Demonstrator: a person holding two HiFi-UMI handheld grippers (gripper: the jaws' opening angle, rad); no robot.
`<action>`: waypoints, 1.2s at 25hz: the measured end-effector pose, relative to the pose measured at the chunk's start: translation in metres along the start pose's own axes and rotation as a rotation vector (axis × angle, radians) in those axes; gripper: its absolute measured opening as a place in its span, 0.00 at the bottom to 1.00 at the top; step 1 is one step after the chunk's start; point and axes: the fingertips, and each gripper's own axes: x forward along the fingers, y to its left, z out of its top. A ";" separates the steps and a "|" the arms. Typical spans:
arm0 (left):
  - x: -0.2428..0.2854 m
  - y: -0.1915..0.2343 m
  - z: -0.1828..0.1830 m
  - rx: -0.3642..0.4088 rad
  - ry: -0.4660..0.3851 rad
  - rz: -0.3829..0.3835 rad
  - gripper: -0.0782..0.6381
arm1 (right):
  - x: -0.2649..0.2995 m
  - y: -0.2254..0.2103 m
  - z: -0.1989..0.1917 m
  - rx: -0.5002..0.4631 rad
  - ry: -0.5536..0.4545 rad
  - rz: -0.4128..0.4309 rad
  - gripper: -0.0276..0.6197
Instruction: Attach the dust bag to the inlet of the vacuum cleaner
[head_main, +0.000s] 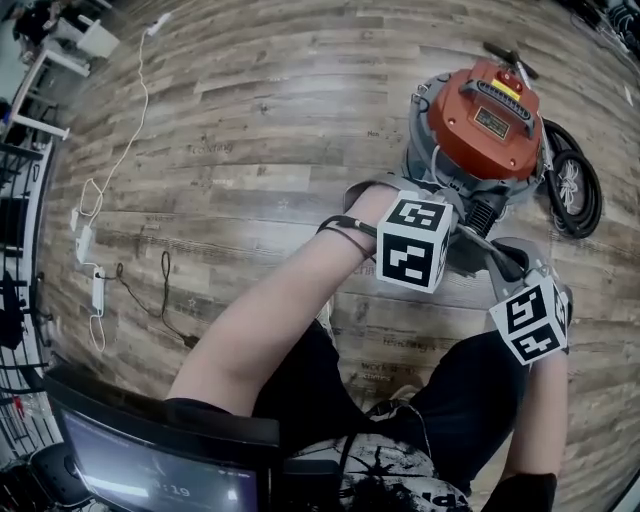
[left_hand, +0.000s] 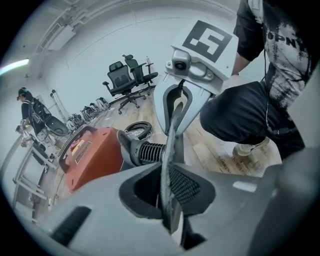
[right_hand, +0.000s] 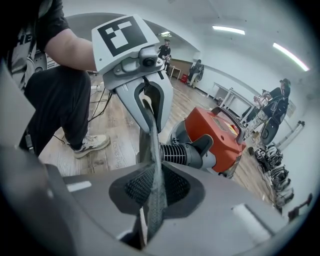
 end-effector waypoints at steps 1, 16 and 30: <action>0.000 0.002 -0.001 -0.002 0.001 0.003 0.16 | 0.001 -0.001 0.000 0.000 0.000 -0.004 0.10; 0.014 0.004 -0.014 0.033 0.023 0.029 0.16 | 0.000 -0.002 0.012 -0.136 0.085 -0.032 0.10; 0.002 0.007 0.025 -0.015 -0.110 0.066 0.17 | 0.001 -0.014 -0.016 0.048 0.062 -0.046 0.12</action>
